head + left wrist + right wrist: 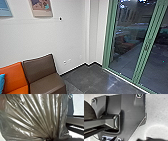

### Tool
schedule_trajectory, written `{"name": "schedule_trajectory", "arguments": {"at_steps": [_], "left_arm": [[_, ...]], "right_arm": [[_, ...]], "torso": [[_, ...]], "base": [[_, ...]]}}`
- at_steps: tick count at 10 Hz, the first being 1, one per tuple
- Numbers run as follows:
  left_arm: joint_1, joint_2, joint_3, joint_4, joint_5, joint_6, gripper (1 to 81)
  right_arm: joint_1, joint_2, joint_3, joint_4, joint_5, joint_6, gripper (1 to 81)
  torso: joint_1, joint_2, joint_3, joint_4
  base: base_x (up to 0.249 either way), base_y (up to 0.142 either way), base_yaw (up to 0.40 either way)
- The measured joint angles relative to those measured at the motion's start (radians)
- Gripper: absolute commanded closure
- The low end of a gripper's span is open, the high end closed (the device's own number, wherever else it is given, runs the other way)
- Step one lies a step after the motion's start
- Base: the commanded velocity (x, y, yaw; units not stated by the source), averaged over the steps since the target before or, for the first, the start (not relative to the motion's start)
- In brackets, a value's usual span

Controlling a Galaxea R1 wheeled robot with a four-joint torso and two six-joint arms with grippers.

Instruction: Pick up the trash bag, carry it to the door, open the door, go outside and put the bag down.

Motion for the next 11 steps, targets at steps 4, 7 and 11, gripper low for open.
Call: {"name": "schedule_trajectory", "arguments": {"at_steps": [4,7,11], "left_arm": [[0.0,0.002,-0.002,0.001,0.0,0.0,81.1],[0.0,0.002,-0.002,0.001,-0.001,0.0,81.1],[0.0,0.002,-0.002,0.002,0.0,0.0,81.1]], "right_arm": [[-0.008,0.016,-0.029,0.0,0.0,0.0,1.0],[-0.011,0.017,-0.036,-0.001,-0.001,0.0,1.0],[-0.011,0.038,-0.071,-0.001,0.0,0.0,1.0]], "torso": [[0.0,0.0,0.0,0.0],[0.0,0.0,0.0,0.0],[0.0,0.0,0.0,0.0]], "base": [[0.0,0.0,-0.276],[0.0,0.0,-0.276],[0.0,0.0,-0.279]]}}
